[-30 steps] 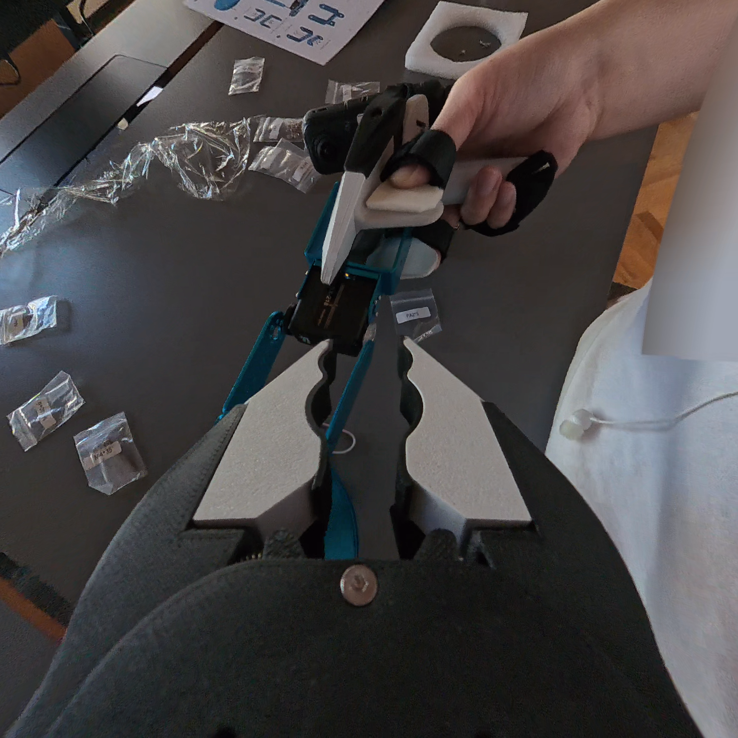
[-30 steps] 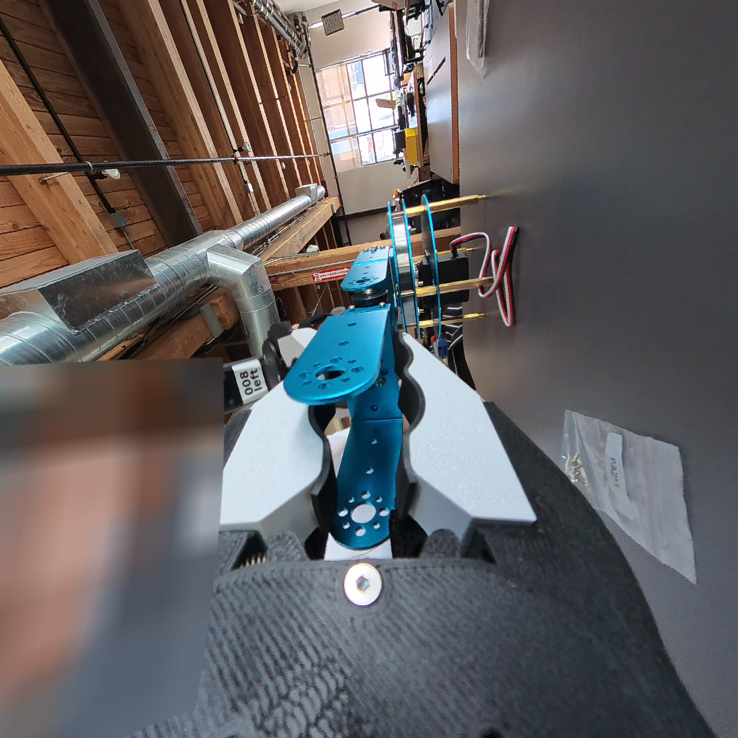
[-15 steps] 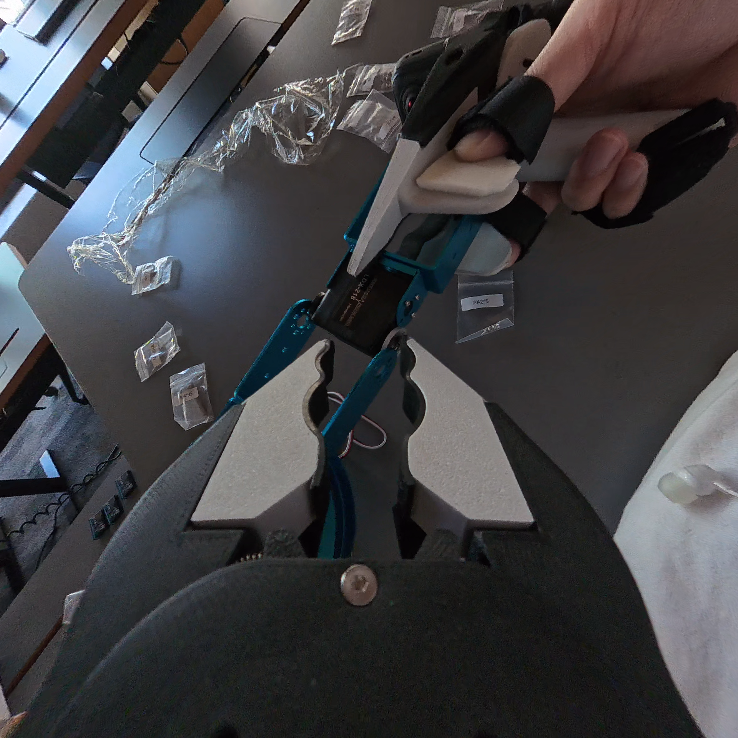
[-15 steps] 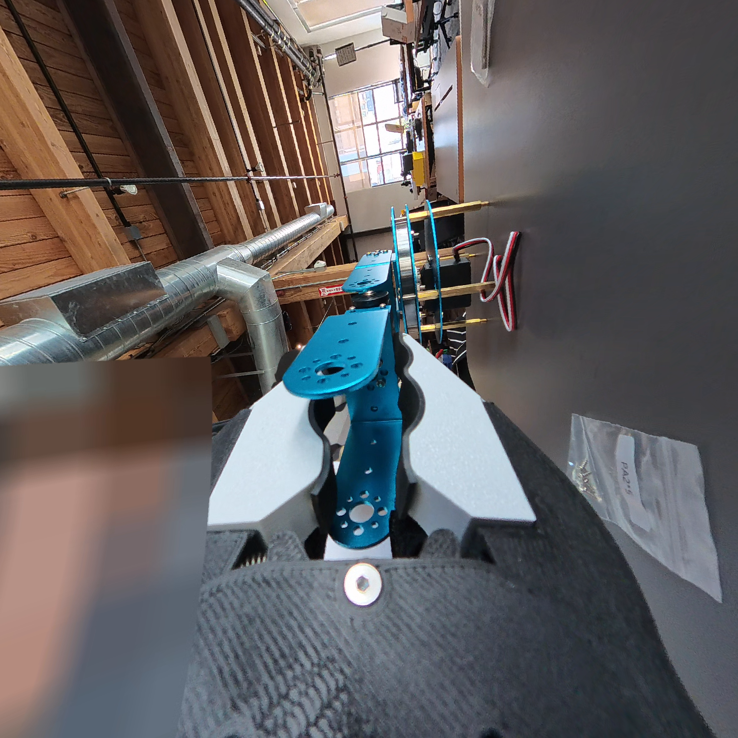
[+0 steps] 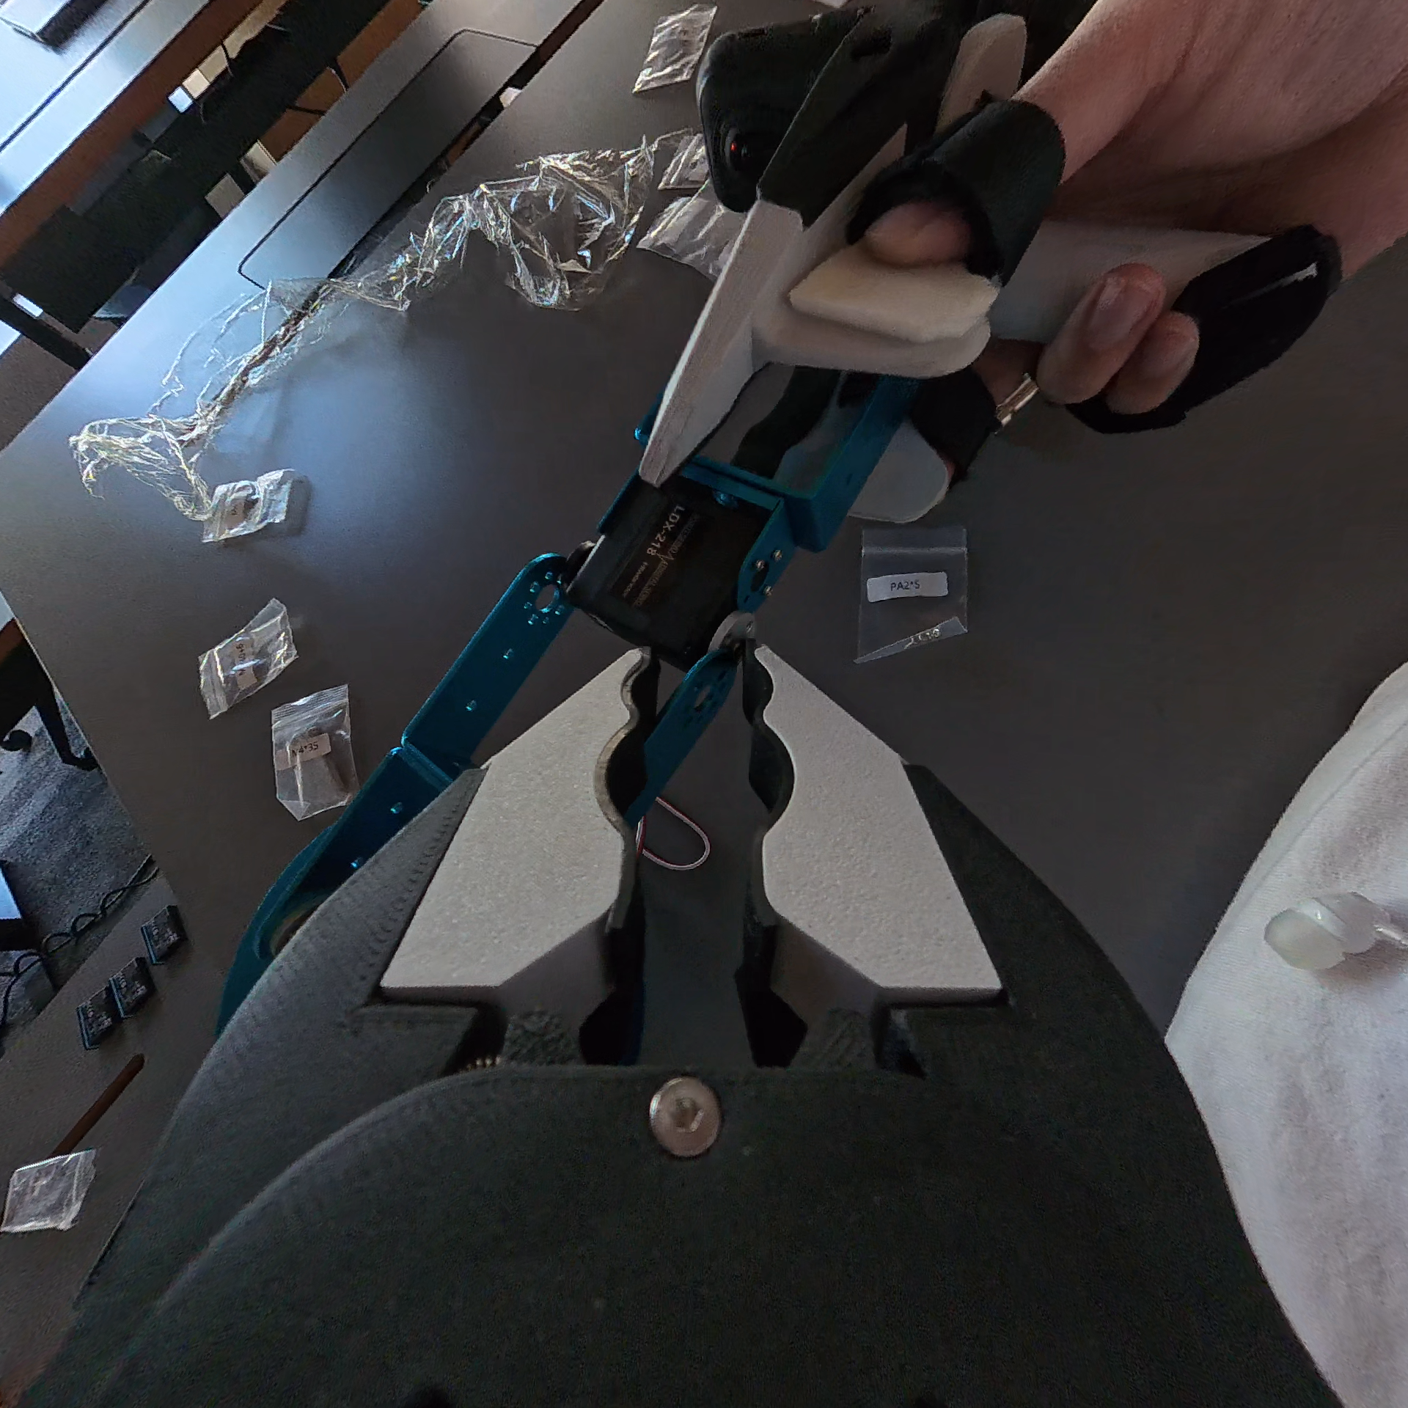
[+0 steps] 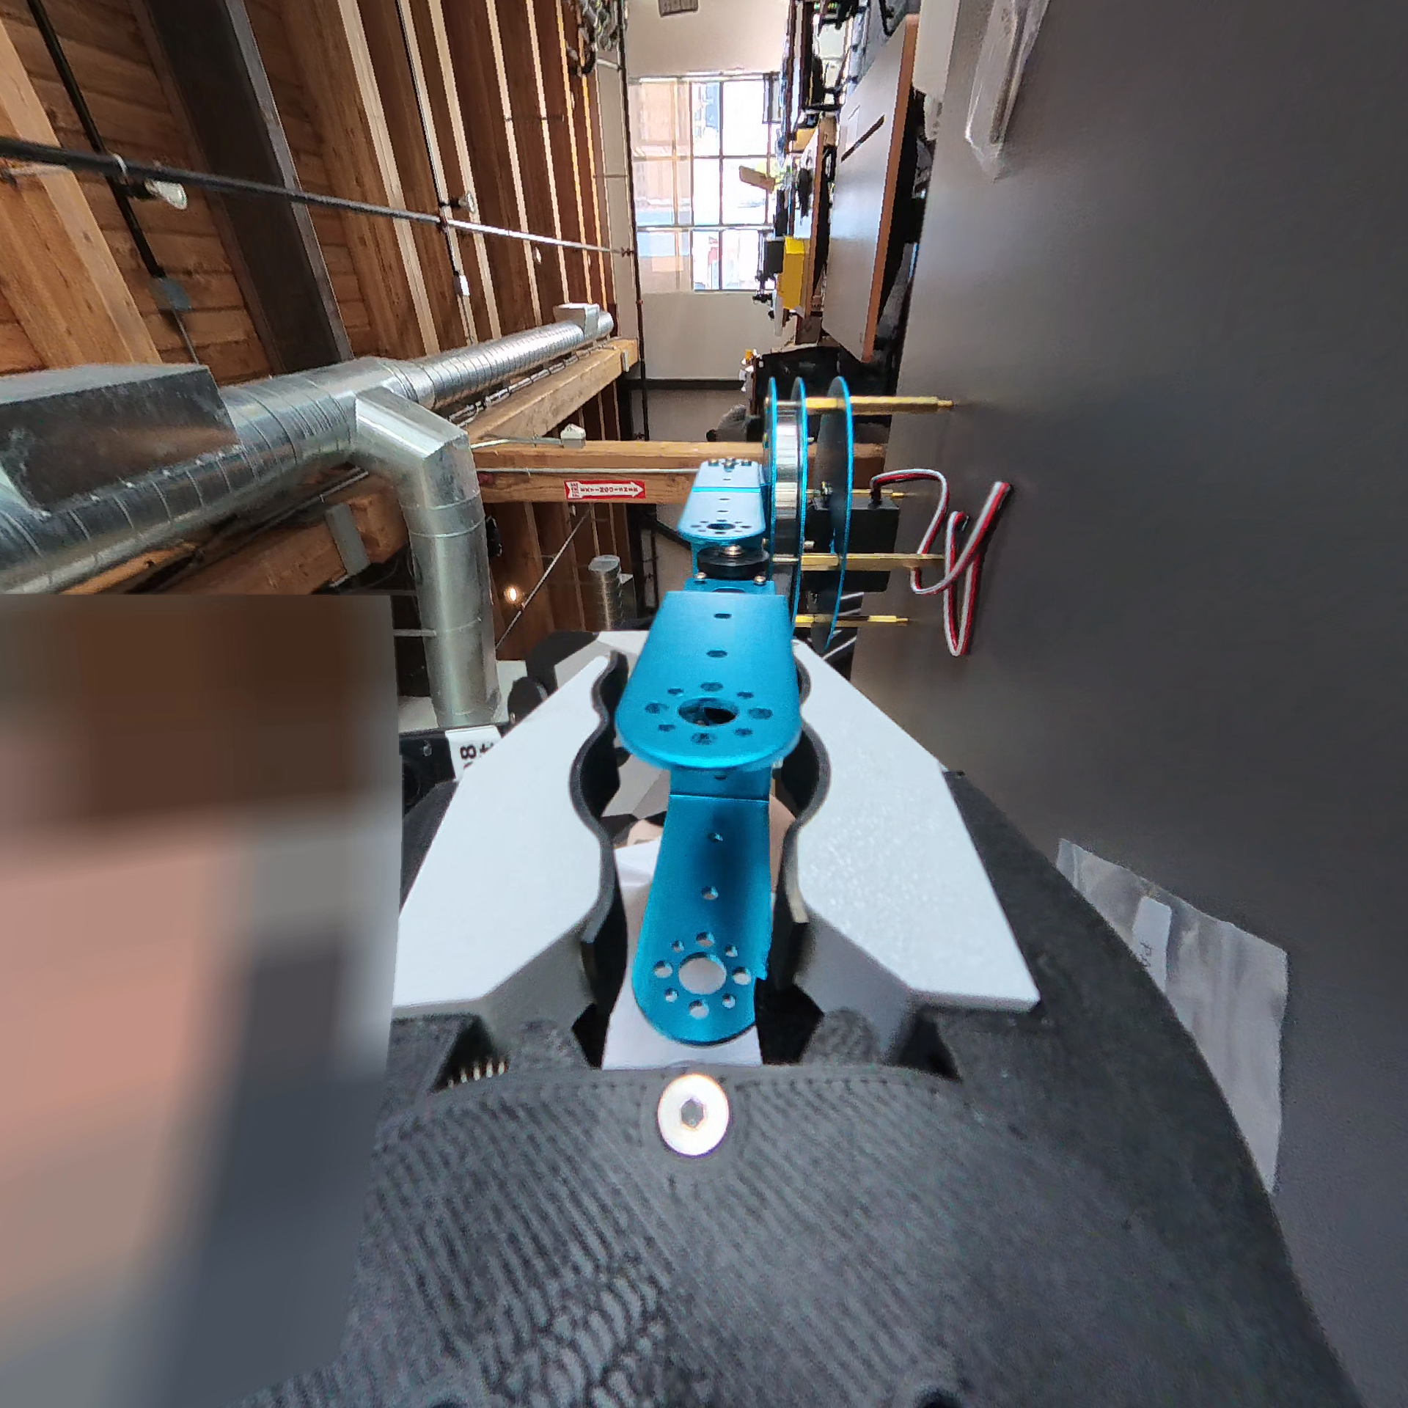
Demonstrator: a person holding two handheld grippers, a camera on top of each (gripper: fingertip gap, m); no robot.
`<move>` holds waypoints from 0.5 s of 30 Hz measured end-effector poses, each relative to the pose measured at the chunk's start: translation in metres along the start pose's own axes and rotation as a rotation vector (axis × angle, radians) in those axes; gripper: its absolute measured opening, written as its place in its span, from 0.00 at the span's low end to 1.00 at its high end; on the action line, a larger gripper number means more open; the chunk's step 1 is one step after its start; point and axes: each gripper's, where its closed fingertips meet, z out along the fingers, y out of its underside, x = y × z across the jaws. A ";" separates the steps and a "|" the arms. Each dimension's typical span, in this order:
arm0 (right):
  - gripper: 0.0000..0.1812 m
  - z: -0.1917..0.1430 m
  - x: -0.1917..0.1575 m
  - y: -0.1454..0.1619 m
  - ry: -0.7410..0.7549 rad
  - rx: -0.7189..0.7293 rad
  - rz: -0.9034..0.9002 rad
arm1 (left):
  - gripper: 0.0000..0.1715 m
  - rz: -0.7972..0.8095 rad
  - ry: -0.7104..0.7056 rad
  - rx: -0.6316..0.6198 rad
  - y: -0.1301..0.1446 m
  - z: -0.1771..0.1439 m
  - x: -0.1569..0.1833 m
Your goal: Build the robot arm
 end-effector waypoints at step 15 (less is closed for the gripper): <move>0.17 0.002 0.009 0.007 0.036 -0.086 -0.004 | 0.19 -0.138 0.240 0.126 -0.017 -0.033 -0.007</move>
